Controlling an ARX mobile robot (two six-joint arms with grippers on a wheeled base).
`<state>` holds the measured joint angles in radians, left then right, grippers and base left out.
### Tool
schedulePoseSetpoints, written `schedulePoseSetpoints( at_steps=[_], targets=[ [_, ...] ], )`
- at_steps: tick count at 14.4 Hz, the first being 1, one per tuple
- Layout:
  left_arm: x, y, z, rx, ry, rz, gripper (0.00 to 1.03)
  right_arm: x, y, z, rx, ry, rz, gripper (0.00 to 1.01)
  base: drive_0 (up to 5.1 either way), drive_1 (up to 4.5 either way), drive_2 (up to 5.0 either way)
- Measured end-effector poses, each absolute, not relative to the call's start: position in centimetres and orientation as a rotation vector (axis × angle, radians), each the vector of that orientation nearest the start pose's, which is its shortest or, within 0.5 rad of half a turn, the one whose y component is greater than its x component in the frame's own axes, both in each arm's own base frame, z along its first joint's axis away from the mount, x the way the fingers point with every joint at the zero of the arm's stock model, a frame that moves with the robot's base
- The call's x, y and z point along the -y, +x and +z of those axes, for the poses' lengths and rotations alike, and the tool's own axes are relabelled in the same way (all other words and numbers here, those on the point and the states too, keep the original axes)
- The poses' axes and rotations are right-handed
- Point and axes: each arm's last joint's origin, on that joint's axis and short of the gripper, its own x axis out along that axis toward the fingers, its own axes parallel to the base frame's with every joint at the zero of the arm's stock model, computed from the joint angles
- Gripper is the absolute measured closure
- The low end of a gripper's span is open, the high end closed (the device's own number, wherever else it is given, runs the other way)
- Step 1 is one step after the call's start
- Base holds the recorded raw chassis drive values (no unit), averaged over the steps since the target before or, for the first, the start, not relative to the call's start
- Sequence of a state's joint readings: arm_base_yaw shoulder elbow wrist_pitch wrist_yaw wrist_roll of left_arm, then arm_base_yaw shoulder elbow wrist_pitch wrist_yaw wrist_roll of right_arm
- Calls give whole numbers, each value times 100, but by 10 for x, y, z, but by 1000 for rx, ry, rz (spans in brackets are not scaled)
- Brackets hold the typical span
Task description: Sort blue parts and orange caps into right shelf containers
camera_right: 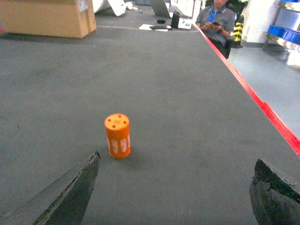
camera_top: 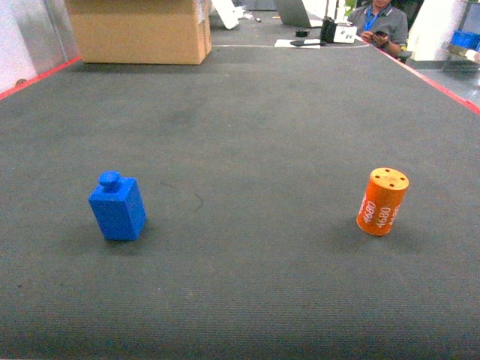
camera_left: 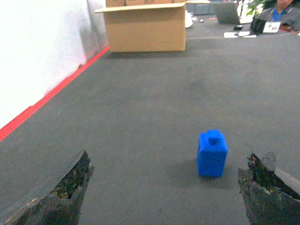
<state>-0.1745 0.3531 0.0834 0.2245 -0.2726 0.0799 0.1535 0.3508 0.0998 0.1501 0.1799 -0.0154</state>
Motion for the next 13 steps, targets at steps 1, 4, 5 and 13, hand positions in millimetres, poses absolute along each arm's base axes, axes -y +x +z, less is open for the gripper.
schedulePoseSetpoints(
  at_steps=[1,4,5,13],
  targets=[
    [19,131,196,-15,90,61,5,-16,131,195,-69,-27,-10,3,0,0,0],
    [33,190,217,-16,67,-61,5,-26,193,216,-97,22,86,3,0,0,0],
    [36,213,216,-43,47,-82,5,-31,214,216,-130,31,103,3,0,0,0],
    [66,334,155,-323,-37,-119,5,-72,337,175,-366,88,166,3,0,0,0]
  ],
)
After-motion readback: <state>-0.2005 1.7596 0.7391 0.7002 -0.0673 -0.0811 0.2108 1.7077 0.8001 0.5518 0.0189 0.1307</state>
